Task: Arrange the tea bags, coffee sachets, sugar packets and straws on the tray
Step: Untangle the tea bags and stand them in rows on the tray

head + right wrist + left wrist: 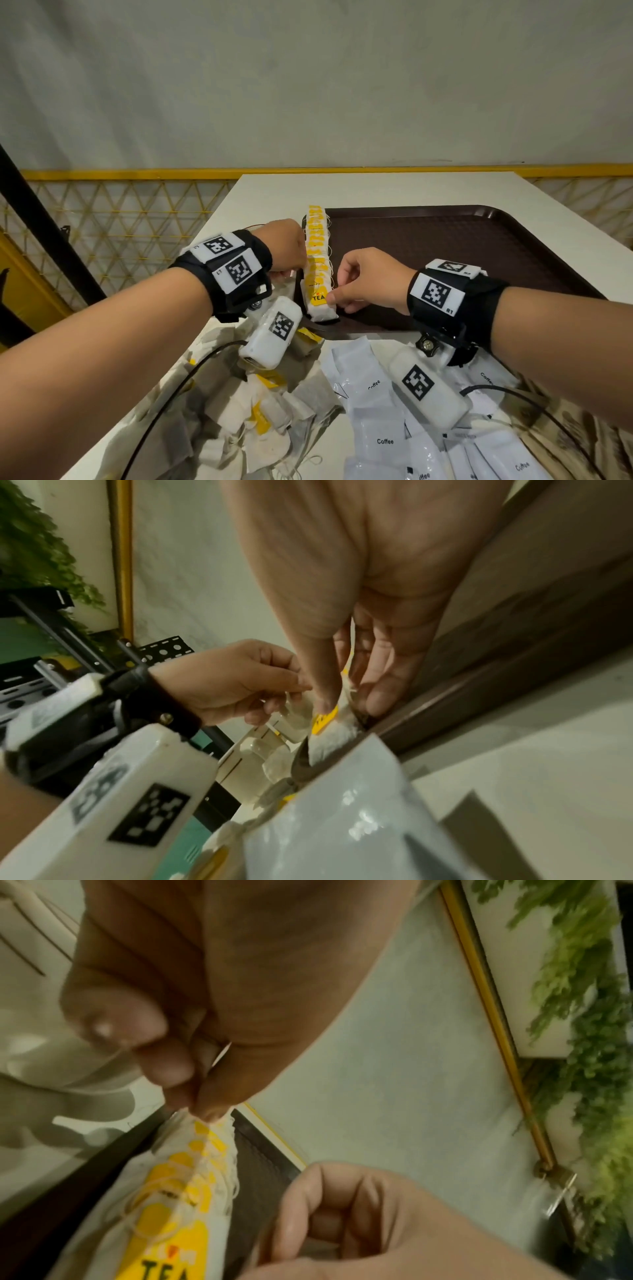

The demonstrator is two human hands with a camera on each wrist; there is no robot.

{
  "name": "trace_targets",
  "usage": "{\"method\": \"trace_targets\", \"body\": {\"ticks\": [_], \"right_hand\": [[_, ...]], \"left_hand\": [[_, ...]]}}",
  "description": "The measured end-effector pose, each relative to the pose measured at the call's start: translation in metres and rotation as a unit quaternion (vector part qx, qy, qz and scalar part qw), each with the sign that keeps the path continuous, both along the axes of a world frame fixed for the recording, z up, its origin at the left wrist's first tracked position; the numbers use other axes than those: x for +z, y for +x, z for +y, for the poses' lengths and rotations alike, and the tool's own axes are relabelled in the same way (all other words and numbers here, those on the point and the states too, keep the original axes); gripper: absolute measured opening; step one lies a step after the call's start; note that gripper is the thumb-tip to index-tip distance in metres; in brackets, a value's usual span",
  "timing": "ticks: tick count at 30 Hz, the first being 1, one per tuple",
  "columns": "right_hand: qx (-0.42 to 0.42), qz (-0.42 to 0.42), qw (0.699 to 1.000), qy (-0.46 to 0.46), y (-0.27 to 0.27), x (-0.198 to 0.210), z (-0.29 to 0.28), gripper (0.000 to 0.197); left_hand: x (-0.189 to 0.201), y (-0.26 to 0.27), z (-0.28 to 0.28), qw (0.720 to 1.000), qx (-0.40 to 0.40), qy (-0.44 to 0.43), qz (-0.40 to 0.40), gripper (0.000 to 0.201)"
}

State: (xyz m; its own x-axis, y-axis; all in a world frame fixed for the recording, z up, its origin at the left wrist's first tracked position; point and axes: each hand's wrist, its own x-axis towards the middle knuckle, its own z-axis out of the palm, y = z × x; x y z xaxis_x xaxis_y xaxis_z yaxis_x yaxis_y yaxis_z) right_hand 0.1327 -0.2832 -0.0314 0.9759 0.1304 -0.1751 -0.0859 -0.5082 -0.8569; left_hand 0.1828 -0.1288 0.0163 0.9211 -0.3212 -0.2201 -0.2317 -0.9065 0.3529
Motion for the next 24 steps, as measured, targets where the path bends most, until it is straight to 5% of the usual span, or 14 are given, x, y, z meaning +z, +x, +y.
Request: {"method": "trace_targets", "body": {"ticks": [5, 10, 14, 16, 22, 24], "right_hand": [[0.020, 0.048, 0.998, 0.045, -0.006, -0.002, 0.001, 0.020], [-0.040, 0.031, 0.994, 0.096, -0.009, 0.000, 0.002, 0.021], [0.002, 0.065, 0.990, 0.127, -0.019, -0.002, 0.008, 0.024], [0.019, 0.084, 0.989, 0.122, -0.020, -0.005, 0.013, 0.032], [-0.020, 0.091, 0.988, 0.121, -0.016, -0.009, 0.022, 0.050], [-0.030, 0.105, 0.982, 0.156, -0.013, -0.008, 0.018, 0.040]], "left_hand": [[-0.012, -0.015, 0.014, 0.976, 0.067, -0.201, 0.055, 0.017], [-0.019, -0.048, 0.026, 0.887, 0.138, -0.404, 0.178, 0.030], [-0.009, -0.062, 0.023, 0.838, 0.138, -0.445, 0.283, 0.053], [-0.007, -0.068, 0.017, 0.824, 0.135, -0.462, 0.297, 0.045], [-0.010, -0.078, 0.002, 0.832, 0.146, -0.460, 0.274, 0.044], [-0.011, -0.078, 0.003, 0.831, 0.150, -0.469, 0.260, 0.047]]}}
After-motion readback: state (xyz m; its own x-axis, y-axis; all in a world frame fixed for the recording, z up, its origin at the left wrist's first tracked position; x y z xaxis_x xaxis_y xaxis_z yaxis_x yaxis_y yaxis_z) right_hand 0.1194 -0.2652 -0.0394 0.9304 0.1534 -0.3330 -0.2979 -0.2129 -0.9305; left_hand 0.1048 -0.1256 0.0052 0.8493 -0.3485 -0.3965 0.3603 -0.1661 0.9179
